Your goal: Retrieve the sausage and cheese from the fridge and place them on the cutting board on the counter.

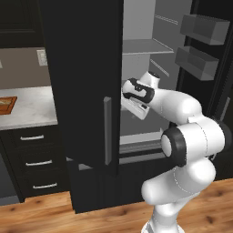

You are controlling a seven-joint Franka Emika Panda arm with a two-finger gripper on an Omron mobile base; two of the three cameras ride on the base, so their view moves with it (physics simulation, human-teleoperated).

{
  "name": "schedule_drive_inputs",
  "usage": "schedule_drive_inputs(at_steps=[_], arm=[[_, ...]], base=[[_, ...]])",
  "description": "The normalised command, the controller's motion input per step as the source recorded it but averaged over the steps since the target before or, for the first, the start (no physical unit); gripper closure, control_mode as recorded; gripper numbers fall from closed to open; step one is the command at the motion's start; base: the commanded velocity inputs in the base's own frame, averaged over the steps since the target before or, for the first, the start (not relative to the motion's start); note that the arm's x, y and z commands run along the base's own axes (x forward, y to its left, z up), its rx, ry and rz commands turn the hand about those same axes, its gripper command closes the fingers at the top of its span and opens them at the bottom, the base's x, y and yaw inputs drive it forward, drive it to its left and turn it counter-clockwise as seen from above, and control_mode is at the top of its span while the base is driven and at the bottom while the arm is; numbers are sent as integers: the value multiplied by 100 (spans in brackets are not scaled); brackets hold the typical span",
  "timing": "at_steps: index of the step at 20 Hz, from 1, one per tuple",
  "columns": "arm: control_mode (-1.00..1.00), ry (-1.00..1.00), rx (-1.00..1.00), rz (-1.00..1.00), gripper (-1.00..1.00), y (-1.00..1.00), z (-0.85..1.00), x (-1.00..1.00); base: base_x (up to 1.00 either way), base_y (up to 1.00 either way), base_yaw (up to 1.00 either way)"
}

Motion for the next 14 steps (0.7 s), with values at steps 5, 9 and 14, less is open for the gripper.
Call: schedule_drive_inputs(at_steps=[5, 9, 14], arm=[[-100, 0, 1, 0, -100, 46, 0, 2], [-100, -2, 5, 6, -100, 41, 2, -21], [-100, -5, 5, 12, -100, 36, 9, -45]], base=[[0, 0, 0], [0, 0, 0], [0, 0, 0]])
